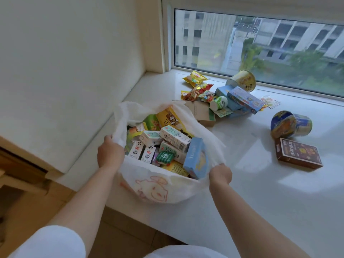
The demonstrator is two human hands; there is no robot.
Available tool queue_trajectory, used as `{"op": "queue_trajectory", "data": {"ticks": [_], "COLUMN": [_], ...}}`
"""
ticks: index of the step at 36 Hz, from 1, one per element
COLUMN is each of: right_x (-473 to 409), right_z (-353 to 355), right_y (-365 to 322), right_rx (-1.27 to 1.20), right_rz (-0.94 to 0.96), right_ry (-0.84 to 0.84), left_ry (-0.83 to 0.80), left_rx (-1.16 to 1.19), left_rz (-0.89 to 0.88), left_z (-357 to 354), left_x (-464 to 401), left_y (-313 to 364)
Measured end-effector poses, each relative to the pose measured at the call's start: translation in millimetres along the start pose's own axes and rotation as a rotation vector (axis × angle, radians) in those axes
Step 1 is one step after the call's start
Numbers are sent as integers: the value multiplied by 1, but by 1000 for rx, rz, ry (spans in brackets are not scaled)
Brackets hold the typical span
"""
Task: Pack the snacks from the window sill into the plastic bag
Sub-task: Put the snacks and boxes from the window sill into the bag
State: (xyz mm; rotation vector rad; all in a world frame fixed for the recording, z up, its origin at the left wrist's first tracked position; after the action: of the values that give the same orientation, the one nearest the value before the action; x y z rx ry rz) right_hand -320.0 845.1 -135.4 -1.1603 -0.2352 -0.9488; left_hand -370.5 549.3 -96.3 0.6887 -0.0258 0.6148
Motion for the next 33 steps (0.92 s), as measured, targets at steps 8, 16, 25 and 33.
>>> {"op": "queue_trajectory", "data": {"ticks": [8, 16, 25, 33], "right_x": [-3, -15, -41, -61], "right_z": [24, 41, 38, 23], "right_y": [-30, -36, -24, -71], "right_rx": [-166, 19, 474, 702], "right_rz": [213, 337, 306, 534], "right_ry": [248, 207, 85, 194], "left_ry": [70, 7, 112, -12], "left_rx": [159, 142, -155, -567], "left_rz": [81, 82, -134, -629], "left_z": [8, -10, -48, -72], "left_x": [15, 12, 10, -9], "left_y": [-9, -10, 17, 109]}}
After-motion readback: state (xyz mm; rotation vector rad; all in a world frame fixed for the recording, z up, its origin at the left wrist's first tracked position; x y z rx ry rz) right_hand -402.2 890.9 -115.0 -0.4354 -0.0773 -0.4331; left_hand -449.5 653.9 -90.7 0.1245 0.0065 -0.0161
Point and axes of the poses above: each hand's wrist, its own x-axis away from the middle knuckle, its own z-axis out of the back of the hand, y = z × x, the point moved 2 cm from there along -x, towards the middle knuckle, and after that the axes turned 5 degrees about -y, right-handed, at the moved point
